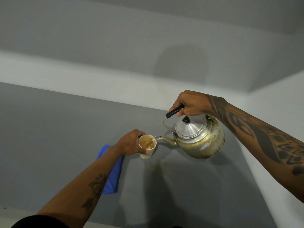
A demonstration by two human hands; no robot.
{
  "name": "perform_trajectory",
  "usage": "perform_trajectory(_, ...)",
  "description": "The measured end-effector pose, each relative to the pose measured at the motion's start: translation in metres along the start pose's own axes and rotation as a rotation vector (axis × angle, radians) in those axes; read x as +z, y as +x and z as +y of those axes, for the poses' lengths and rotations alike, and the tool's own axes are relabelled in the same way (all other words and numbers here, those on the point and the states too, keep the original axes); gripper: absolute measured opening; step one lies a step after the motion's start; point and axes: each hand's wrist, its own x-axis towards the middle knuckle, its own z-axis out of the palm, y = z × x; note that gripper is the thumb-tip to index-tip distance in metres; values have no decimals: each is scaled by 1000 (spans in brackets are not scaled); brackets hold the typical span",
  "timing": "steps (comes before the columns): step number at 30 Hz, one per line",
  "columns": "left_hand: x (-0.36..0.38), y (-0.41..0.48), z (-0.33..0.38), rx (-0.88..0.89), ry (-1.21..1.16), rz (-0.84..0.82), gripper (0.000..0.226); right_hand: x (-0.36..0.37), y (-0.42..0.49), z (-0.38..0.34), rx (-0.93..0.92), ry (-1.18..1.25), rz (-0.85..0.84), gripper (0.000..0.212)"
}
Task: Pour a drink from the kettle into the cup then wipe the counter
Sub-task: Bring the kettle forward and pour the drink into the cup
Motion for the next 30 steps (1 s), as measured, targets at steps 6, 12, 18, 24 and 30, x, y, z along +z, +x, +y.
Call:
perform_trajectory(6, -2, -1, 3, -2, -3, 3, 73, -1, -1, -2, -3, -5, 0, 32)
perform_trajectory(12, -3, -2, 5, -18, 13, -4, 75, 5, -2, 5, 3, 45, 30, 33)
perform_trajectory(18, -5, -4, 10, -39, 24, -35, 80, 20, -10, 16, 5, 184, 57, 33)
perform_trajectory(24, -12, -4, 22, -80, 49, -101, 96, 34, -23, 31, 56, 283, 99, 26)
perform_trajectory(30, -56, 17, 78, -16, -17, -56, 98, 31, -39, 42, 137, 318, 143, 8)
